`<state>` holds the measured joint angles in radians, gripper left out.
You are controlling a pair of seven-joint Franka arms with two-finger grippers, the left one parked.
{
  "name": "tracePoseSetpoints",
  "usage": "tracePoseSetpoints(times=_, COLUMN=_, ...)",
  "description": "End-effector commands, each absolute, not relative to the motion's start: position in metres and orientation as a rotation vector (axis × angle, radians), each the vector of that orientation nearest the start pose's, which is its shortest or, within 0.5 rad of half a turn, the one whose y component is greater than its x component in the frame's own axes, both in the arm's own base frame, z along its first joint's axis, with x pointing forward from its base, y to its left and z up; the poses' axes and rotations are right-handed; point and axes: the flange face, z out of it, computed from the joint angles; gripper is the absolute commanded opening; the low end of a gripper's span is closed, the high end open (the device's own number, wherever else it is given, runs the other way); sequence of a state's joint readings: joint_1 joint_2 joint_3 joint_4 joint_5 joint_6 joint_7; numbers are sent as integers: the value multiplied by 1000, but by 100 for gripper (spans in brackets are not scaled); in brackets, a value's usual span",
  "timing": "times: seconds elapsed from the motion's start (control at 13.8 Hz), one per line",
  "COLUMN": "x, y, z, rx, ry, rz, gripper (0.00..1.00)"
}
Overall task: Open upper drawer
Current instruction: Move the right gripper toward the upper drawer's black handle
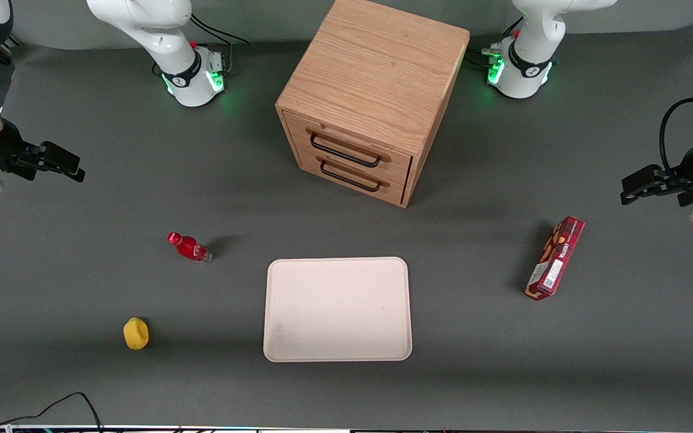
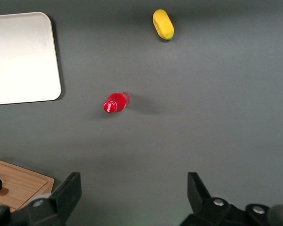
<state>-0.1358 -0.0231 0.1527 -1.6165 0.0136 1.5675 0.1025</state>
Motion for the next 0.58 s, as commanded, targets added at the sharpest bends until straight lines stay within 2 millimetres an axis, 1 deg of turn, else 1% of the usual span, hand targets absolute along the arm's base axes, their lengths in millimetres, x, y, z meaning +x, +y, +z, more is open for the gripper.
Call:
tracePoseSetpoints(times=0.0, x=544, y=14, z=615, rx=-3148, ry=97, rz=15, gripper=100)
tracePoseSetpoints(times=0.29, x=548, y=17, z=616, rx=-3138, ry=92, rz=1, gripper=100)
tracePoseSetpoints(times=0.36, x=550, y=25, z=614, rx=-3128, ry=80, rz=2, gripper=100)
tracePoseSetpoints(times=0.44, x=553, y=39, z=615, rx=-3127, ry=40, rz=-31, gripper=100)
tracePoseSetpoints(times=0.51, x=560, y=52, z=608, rx=-3134, ry=-13, rz=-38, gripper=100)
